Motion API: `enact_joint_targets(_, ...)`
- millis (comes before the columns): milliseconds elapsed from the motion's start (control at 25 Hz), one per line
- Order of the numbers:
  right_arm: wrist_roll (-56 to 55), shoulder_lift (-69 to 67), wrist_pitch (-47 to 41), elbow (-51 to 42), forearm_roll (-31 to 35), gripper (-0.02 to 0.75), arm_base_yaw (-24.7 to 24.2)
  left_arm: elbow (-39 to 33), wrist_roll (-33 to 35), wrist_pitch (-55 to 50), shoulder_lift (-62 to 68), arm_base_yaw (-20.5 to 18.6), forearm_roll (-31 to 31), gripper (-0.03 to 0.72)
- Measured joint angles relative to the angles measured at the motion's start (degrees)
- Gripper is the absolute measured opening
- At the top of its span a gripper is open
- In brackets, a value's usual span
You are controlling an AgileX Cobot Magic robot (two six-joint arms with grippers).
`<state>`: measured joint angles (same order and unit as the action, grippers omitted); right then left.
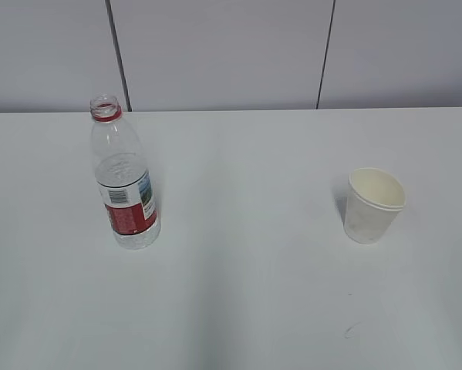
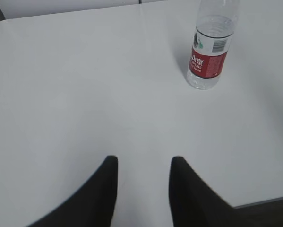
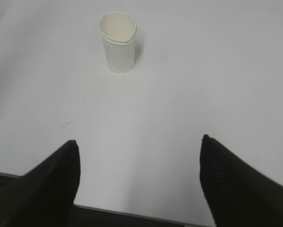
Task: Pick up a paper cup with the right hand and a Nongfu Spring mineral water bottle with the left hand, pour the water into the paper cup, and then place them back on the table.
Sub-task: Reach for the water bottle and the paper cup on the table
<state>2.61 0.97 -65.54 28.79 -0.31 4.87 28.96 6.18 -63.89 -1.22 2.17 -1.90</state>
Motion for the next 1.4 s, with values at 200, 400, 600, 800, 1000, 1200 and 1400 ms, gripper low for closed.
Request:
enact_joint_targets(200, 0.2, 0.0, 0.2, 0.1, 0.0, 0.587, 0.0, 0.0, 0.0, 0.0, 0.0, 0.0, 0.0, 0.239)
enact_joint_targets(400, 0.7, -2.9, 6.7, 1.4, 0.3, 0.587, 0.0, 0.0, 0.0, 0.0, 0.0, 0.0, -0.1, 0.239)
enact_joint_targets(600, 0.8, -10.3, 14.6, 1.5, 0.9, 0.587, 0.0, 0.0, 0.0, 0.0, 0.0, 0.0, -0.5, 0.239)
enact_joint_targets(800, 0.8, -16.0, 29.4, 0.1, 0.8, 0.587, 0.0, 0.0, 0.0, 0.0, 0.0, 0.0, -0.4, 0.239)
enact_joint_targets(1000, 0.9, -20.7, 40.1, -2.7, 0.8, 0.587, 0.0, 1.2, 0.0, 4.4, 0.0, 0.0, -0.7, 0.239)
enact_joint_targets(1200, 0.9, -22.5, 45.3, -5.2, 0.8, 0.587, 0.0, 1.4, 0.0, 23.0, 0.7, 0.0, -3.9, 0.239)
enact_joint_targets(1400, 0.8, -22.7, 45.7, -7.2, 0.8, 0.587, 0.0, 1.5, 4.5, 33.7, 7.8, 0.0, -4.4, 0.239)
